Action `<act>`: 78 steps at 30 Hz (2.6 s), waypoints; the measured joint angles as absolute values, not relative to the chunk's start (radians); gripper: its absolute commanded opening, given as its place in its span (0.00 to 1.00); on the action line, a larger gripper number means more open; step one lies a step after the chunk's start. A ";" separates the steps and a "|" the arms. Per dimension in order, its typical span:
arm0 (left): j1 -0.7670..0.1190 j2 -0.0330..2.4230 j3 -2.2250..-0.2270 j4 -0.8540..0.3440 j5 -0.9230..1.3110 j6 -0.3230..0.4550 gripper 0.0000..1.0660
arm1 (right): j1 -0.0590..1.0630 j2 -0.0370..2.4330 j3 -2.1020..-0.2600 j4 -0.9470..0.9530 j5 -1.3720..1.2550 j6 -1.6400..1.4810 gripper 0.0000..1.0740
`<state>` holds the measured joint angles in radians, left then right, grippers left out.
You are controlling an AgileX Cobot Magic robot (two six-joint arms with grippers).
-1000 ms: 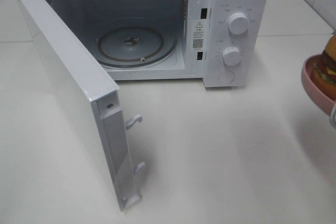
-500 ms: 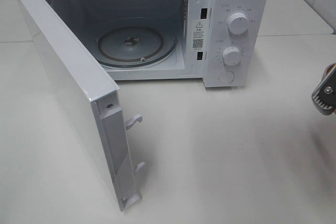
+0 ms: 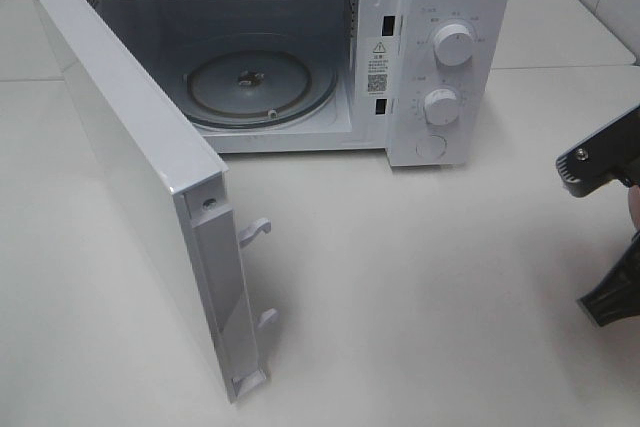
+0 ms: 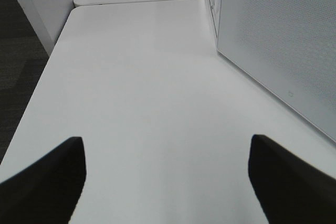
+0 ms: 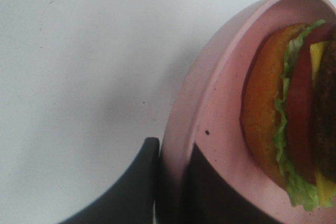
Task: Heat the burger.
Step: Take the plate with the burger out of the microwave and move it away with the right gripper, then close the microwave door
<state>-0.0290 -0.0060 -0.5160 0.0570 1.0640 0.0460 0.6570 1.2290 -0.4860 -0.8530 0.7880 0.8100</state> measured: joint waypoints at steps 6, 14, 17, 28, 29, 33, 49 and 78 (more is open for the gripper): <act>-0.029 -0.006 -0.516 0.057 1.064 0.046 0.73 | 0.653 1.281 -0.489 -0.932 0.778 0.957 0.01; -0.029 -0.006 -0.516 0.057 1.064 0.046 0.73 | 0.653 1.396 -0.489 -1.029 0.768 1.110 0.01; -0.029 -0.006 -0.516 0.057 1.064 0.046 0.73 | 0.653 1.451 -0.490 -1.050 0.765 1.139 0.01; -0.029 -0.006 -0.516 0.057 1.064 0.046 0.73 | 0.549 1.622 -0.492 -1.081 0.735 1.230 0.02; -0.029 -0.006 -0.516 0.057 1.064 0.046 0.73 | 0.531 1.641 -0.492 -1.095 0.714 1.243 0.03; -0.029 -0.006 -0.516 0.057 1.064 0.046 0.73 | 0.497 1.684 -0.493 -1.126 0.678 1.283 0.03; -0.029 -0.006 -0.516 0.057 1.064 0.046 0.73 | 0.455 1.742 -0.493 -1.163 0.643 1.337 0.23; -0.029 -0.006 -0.516 0.057 1.064 0.046 0.73 | 0.455 1.207 -0.575 -0.518 0.611 0.552 0.79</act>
<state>-0.0290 -0.0060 -0.5160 0.0570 1.0640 0.0460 0.4550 1.2070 -0.5750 -0.5180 0.6110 0.5520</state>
